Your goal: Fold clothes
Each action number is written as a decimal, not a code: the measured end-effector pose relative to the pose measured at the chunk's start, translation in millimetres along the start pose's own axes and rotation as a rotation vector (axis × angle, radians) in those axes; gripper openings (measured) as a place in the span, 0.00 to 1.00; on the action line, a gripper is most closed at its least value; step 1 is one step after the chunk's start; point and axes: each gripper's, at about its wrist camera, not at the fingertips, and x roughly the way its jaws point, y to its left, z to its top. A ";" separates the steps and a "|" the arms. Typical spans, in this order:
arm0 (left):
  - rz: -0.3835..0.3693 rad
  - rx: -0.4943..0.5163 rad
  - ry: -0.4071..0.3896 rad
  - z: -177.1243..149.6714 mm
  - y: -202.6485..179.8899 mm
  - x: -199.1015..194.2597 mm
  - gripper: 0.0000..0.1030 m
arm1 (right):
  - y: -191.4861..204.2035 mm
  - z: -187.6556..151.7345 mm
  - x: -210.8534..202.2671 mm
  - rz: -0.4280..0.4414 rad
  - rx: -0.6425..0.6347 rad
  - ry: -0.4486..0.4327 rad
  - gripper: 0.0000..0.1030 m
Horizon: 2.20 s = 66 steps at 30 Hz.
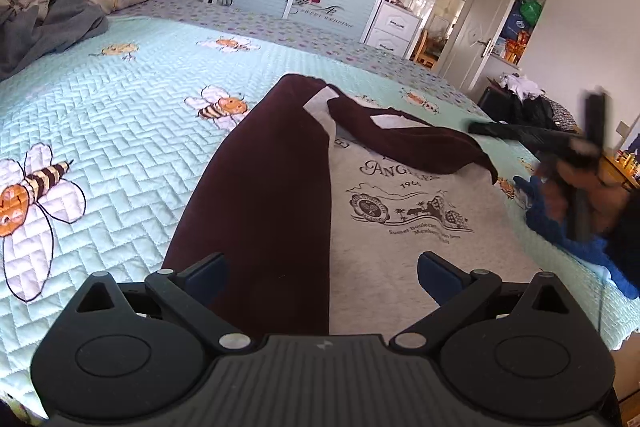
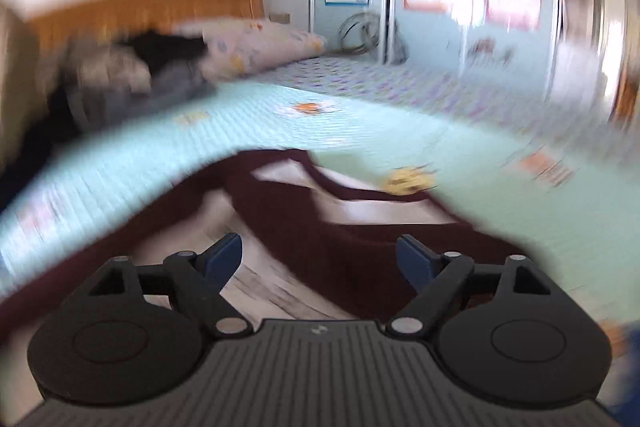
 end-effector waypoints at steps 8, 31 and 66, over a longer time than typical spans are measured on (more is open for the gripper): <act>0.033 -0.047 -0.010 -4.4 29.6 -13.0 0.98 | -92.0 49.1 140.5 0.055 0.113 0.174 0.50; 0.019 -0.094 -0.003 -9.4 45.4 1.4 0.98 | -308.5 150.4 102.2 -0.361 -0.369 -0.161 0.06; -0.014 -0.084 0.013 -14.3 34.8 3.0 0.98 | -783.3 78.4 102.4 -0.132 0.056 -0.109 0.45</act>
